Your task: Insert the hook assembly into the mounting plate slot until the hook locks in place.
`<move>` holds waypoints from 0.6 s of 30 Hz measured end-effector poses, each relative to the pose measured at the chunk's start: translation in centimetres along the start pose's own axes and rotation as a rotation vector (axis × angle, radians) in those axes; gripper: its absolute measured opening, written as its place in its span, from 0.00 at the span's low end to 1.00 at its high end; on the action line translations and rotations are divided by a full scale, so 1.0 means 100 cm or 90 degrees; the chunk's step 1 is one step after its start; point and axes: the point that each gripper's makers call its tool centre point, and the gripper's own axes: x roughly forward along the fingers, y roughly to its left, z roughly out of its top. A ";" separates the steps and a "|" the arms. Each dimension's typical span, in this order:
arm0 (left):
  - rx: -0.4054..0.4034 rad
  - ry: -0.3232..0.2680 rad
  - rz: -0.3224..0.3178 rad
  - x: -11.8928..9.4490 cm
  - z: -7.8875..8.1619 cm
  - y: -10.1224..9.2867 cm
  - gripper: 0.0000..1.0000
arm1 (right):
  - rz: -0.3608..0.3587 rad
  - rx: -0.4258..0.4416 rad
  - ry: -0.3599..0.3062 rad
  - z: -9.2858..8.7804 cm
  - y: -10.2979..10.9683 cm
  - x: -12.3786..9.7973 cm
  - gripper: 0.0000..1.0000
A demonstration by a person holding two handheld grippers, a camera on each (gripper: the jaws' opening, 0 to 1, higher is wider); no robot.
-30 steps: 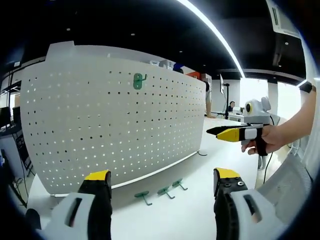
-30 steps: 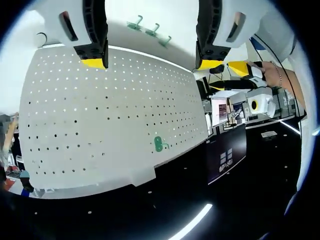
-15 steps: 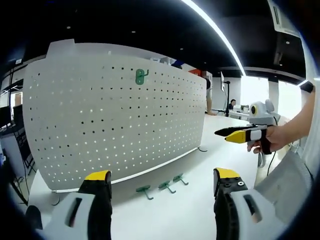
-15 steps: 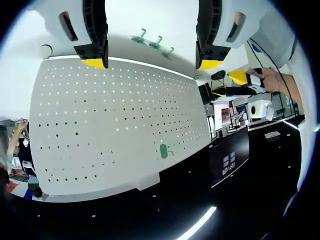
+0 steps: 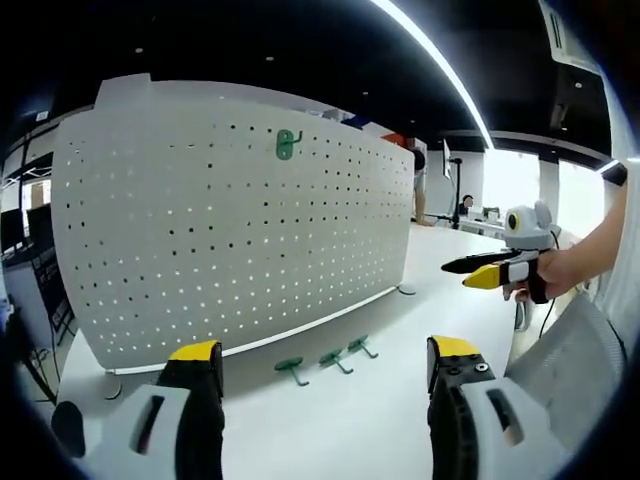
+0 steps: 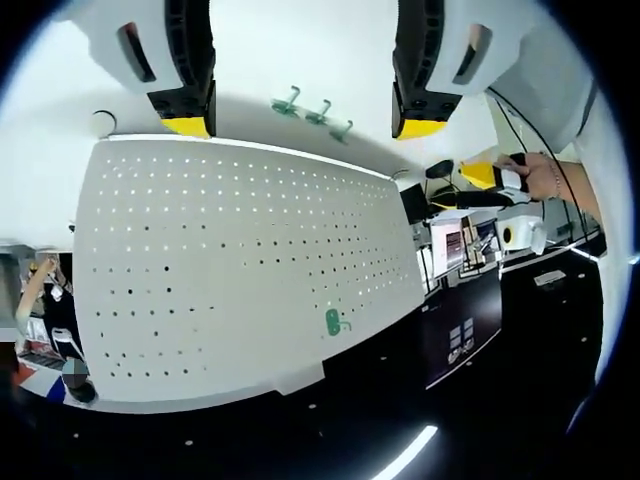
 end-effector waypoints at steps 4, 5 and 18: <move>0.004 0.009 -0.001 -0.003 -0.004 0.001 0.86 | -0.002 -0.001 0.012 -0.006 0.000 -0.003 0.70; 0.004 0.010 -0.002 -0.004 -0.005 0.001 0.86 | -0.003 0.000 0.016 -0.008 0.000 -0.004 0.70; 0.000 0.036 0.003 -0.012 -0.021 0.006 0.85 | -0.010 0.006 0.045 -0.026 -0.005 -0.015 0.69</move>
